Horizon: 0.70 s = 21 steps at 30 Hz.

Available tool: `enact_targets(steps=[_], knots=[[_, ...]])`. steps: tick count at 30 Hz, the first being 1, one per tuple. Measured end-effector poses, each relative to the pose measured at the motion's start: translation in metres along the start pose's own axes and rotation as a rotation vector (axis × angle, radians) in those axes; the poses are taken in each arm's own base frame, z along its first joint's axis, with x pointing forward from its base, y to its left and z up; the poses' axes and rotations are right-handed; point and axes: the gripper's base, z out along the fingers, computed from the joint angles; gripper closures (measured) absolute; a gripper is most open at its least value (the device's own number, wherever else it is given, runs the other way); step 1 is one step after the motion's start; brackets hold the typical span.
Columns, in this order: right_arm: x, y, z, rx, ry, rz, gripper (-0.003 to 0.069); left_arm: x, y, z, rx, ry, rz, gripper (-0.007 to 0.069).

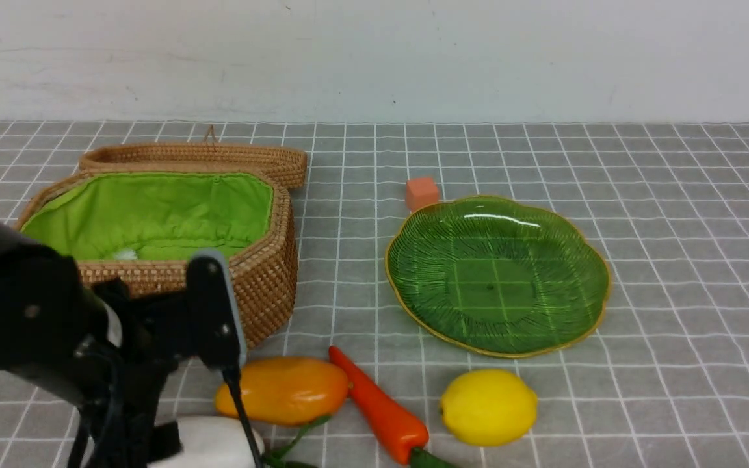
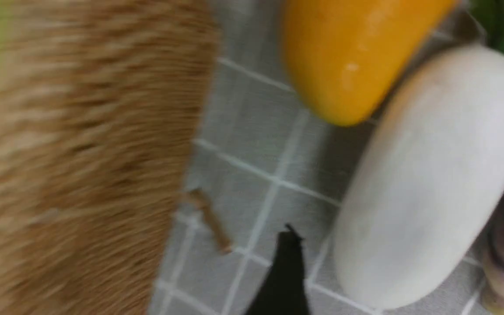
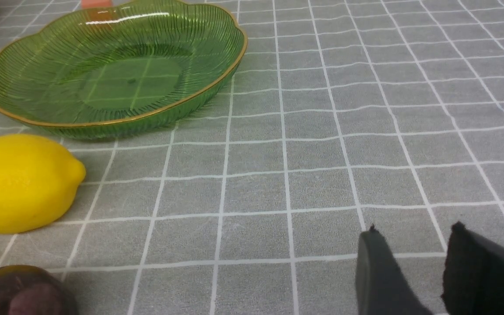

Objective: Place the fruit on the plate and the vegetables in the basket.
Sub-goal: Take a daikon with your left arm and place it on the basket on the left.

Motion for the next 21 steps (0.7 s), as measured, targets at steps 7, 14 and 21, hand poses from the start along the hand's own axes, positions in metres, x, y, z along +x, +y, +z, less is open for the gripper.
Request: enact_targets(steps=[7,14,21], knots=[[0.000,0.000,0.000,0.000,0.000,0.000,0.0421,-0.003,-0.003,0.034,0.074,0.029,0.030,-0.0020],[0.000,0.000,0.000,0.000,0.000,0.000,0.0421,-0.004,-0.004,0.052,0.104,0.049,0.035,0.0057],[0.000,0.000,0.000,0.000,0.000,-0.001,0.0421,-0.004,-0.004,0.053,0.105,0.050,0.034,0.0097]])
